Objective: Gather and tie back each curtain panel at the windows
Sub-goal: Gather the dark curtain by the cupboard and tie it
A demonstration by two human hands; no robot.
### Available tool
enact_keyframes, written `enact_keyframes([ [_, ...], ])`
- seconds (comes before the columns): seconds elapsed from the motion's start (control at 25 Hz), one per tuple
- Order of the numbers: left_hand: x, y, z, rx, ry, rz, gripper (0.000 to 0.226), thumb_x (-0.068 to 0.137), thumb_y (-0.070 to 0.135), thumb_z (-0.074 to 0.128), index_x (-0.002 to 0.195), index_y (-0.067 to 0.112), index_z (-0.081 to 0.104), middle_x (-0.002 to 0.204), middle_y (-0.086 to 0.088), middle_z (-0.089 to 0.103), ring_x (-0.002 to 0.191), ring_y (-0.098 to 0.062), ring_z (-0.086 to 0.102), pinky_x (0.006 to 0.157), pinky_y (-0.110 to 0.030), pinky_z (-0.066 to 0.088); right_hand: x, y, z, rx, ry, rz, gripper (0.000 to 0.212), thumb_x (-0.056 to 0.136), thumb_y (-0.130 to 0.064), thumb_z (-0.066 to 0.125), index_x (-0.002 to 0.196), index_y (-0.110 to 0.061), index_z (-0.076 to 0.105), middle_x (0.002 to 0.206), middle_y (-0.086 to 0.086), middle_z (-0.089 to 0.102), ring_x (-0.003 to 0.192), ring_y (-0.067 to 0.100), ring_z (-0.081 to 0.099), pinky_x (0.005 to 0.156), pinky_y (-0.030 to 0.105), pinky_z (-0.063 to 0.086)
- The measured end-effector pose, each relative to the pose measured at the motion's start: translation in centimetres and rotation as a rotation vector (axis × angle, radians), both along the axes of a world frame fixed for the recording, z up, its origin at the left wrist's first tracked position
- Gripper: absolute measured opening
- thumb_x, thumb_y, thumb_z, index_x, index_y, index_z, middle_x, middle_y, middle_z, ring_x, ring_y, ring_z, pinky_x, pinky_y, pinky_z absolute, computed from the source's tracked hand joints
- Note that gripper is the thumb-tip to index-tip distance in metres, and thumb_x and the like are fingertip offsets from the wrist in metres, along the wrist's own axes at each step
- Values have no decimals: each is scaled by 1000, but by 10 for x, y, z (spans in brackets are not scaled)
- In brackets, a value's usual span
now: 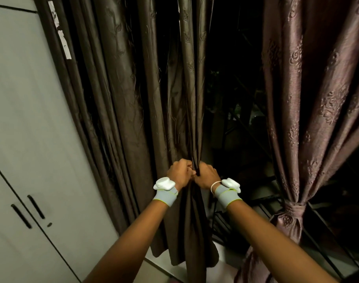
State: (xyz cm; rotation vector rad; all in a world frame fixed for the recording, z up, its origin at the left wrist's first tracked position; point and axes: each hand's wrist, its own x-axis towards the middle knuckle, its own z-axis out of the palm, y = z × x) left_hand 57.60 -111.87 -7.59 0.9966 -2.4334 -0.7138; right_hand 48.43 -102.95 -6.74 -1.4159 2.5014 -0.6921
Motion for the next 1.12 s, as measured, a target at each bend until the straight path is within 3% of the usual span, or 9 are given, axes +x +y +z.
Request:
enact_keyframes([
  [0.08, 5, -10, -6, 96, 49, -99, 13, 73, 19, 66, 85, 26, 67, 87, 7, 74, 94, -13, 70, 88, -39, 55, -7, -1, 0, 35, 9, -26, 39, 92, -25, 54, 125, -6, 47, 133, 26, 51, 122, 45, 48, 95, 39, 42],
  [0.2, 11, -10, 0, 154, 252, 120, 14, 80, 23, 69, 93, 24, 66, 94, 3, 73, 95, -17, 68, 90, -37, 53, -15, -1, 5, 77, -12, -22, 33, 93, -20, 51, 120, -1, 47, 133, 28, 47, 123, 46, 46, 95, 39, 42],
  [0.4, 6, -26, 5, 452, 259, 141, 76, 87, 30, 68, 145, 3, 27, 139, -20, 47, 129, -30, 47, 108, -36, 40, -20, 5, 12, 69, -148, 44, 30, 91, -19, 56, 117, -5, 52, 125, 25, 55, 99, 40, 65, 86, 45, 55],
  [0.48, 7, -23, 6, 555, 272, 43, 56, 90, 18, 66, 136, 0, 41, 107, -16, 61, 97, -14, 62, 84, -23, 46, -23, 8, 11, 85, -128, 49, 31, 91, -22, 56, 119, -7, 52, 127, 24, 54, 104, 40, 63, 91, 45, 53],
  [0.56, 10, -20, 8, 383, 251, 28, 11, 87, 13, 69, 95, 8, 63, 67, 0, 58, 54, 8, 51, 63, -13, 39, -26, 12, 9, 99, -72, 23, 35, 91, -23, 54, 123, -8, 50, 132, 24, 50, 118, 42, 54, 98, 42, 47],
  [0.64, 13, -16, 9, 205, 211, 52, 22, 84, 17, 71, 67, 15, 57, 50, 10, 48, 41, 9, 44, 55, -10, 35, -27, 15, 6, 117, -24, -20, 34, 91, -19, 51, 122, -6, 48, 134, 25, 47, 122, 43, 48, 99, 40, 43],
  [0.76, 14, 0, 5, 41, 180, 58, 28, 82, 30, 70, 62, 18, 54, 49, 8, 53, 60, -8, 61, 62, -23, 41, -23, 17, 5, 130, 74, -75, 41, 89, -17, 51, 128, -6, 43, 133, 24, 49, 122, 44, 50, 96, 42, 44],
  [0.96, 9, 25, 11, -127, 51, 123, 13, 85, 34, 60, 88, 22, 64, 97, -11, 69, 99, -38, 60, 75, -38, 48, 3, 4, 5, 113, 32, 48, 73, 88, -23, 55, 147, -1, 18, 137, 27, 49, 124, 44, 50, 98, 42, 44],
  [1.12, 16, 16, 18, -62, 10, 100, 8, 84, 28, 63, 81, 22, 63, 93, -10, 69, 97, -36, 62, 75, -35, 48, 8, -4, 6, 96, -26, 95, 82, 84, -40, 63, 145, -1, 23, 136, 23, 52, 123, 40, 52, 95, 39, 45],
])
